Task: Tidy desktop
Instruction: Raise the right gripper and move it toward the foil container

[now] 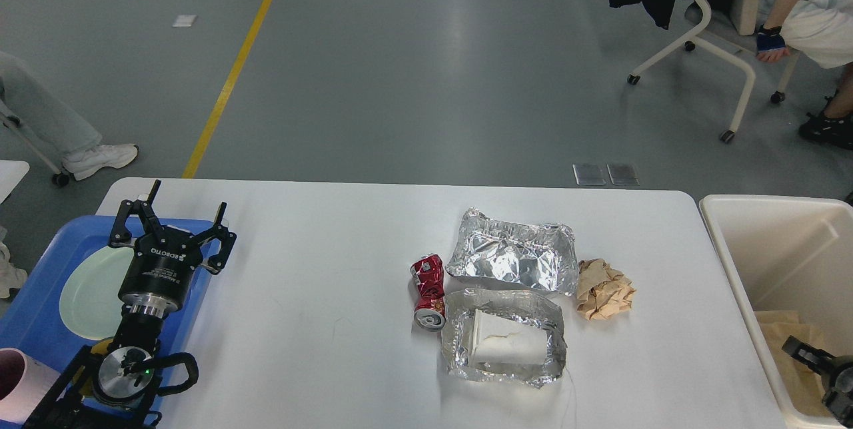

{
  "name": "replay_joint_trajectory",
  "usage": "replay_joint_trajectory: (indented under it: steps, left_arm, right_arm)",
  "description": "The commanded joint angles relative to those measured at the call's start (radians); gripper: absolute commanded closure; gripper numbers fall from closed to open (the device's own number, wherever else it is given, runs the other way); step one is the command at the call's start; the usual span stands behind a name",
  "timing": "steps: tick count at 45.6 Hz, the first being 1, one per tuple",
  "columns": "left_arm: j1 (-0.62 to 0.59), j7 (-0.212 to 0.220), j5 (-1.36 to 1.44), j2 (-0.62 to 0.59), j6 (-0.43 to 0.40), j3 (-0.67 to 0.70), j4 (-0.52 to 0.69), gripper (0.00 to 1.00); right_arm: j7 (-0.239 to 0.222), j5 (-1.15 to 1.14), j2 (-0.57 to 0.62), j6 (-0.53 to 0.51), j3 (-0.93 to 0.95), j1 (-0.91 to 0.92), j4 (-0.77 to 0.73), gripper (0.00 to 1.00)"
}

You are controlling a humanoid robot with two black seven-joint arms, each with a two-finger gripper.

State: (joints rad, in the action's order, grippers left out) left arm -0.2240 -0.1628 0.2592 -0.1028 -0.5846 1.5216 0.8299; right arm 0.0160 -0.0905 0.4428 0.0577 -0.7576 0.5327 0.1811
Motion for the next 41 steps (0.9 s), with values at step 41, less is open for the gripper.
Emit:
replay_joint_trajectory:
  steps: [41]
  left_arm:
    - [0.0,-0.001,0.0,0.0,0.0,0.0,0.0,0.04]
  right_arm:
    - [-0.205,-0.092,-0.072,-0.763,-0.595,1.67,1.224,0.0]
